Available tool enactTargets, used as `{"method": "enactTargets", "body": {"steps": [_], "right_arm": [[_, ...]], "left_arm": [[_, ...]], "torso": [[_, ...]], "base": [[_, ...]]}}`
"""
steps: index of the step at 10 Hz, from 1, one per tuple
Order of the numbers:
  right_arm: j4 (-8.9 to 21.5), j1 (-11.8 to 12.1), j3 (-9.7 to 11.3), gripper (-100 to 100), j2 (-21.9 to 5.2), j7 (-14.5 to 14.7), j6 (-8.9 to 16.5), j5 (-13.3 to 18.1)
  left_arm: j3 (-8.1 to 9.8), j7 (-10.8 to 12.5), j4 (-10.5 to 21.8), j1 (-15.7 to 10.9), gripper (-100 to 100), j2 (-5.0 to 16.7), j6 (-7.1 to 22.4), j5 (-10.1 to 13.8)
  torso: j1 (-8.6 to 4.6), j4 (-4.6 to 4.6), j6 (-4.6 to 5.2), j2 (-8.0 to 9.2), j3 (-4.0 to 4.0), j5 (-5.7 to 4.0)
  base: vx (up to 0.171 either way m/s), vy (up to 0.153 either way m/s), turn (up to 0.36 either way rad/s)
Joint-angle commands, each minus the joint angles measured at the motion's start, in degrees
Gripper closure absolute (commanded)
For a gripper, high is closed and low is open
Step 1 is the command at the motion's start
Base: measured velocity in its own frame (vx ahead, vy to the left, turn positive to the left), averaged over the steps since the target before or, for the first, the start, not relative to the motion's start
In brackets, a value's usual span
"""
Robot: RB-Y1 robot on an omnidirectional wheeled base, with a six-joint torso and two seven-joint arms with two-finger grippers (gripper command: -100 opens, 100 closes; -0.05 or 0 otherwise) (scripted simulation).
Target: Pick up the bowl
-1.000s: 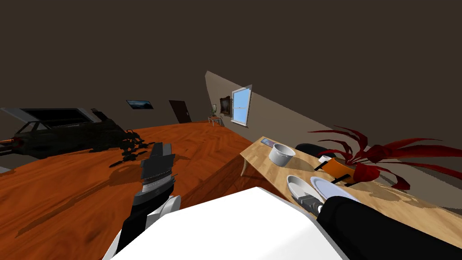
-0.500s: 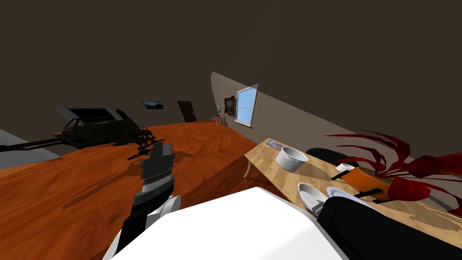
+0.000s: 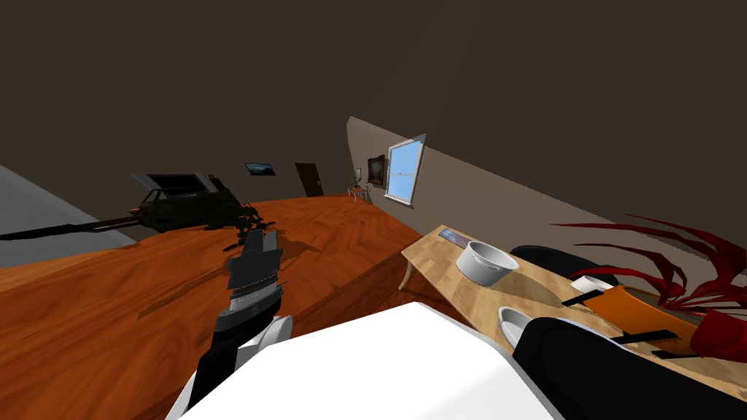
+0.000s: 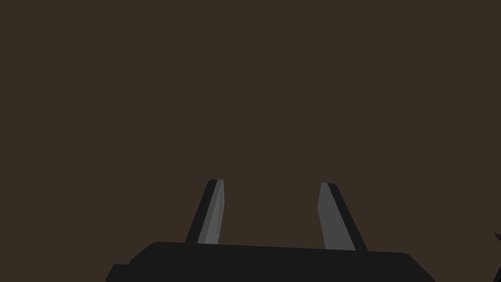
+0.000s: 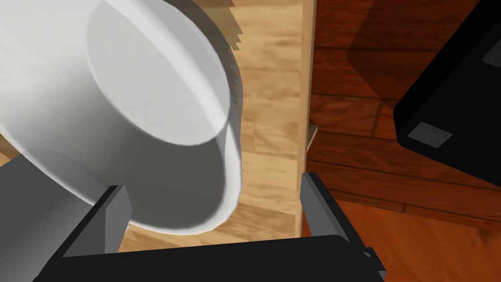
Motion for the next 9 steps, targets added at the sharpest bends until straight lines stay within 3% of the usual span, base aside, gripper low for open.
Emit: {"method": "enactTargets", "body": {"steps": [1,2,3,4,5,9], "right_arm": [[1.3,0.1,1.0,-100,-0.9,0.2,-0.9,1.6],[0.4,0.3,0.9,-100,-1.0,-0.6,-0.2,1.3],[0.5,0.3,1.0,0,-1.1,-0.8,-0.2,1.5],[-0.8,1.0,0.7,-100,1.2,1.6,0.2,2.7],[-0.8,1.0,0.7,-100,1.2,1.6,0.2,2.7],[-3.6,2.6,-0.1,-100,6.3,7.1,1.2,5.5]], "left_arm": [[0.0,0.0,0.0,0.0,0,0.0,0.0,0.0],[0.0,0.0,0.0,0.0,0,0.0,0.0,0.0],[0.0,0.0,0.0,0.0,0,0.0,0.0,0.0],[0.0,0.0,0.0,0.0,0,0.0,0.0,0.0],[0.02,0.0,0.0,0.0,0,0.0,0.0,0.0],[0.02,0.0,0.0,0.0,0,0.0,0.0,0.0]], "torso": [[0.0,0.0,0.0,0.0,0.0,0.0],[-0.01,0.0,0.02,0.02,0.01,0.0],[-0.07,0.01,0.03,0.06,0.03,-0.02],[-0.12,0.02,0.03,0.09,0.05,-0.03],[-0.35,-0.02,0.08,-0.15,-0.07,-0.08],[-0.5,-0.08,0.02,-0.37,-0.21,-0.13]], "base": [[0.02,0.035,0.065],[0.008,0.013,0.006],[0.0,0.0,0.0],[0.102,-0.074,-0.182],[0.122,-0.073,-0.124],[0.142,-0.088,-0.16]]}}
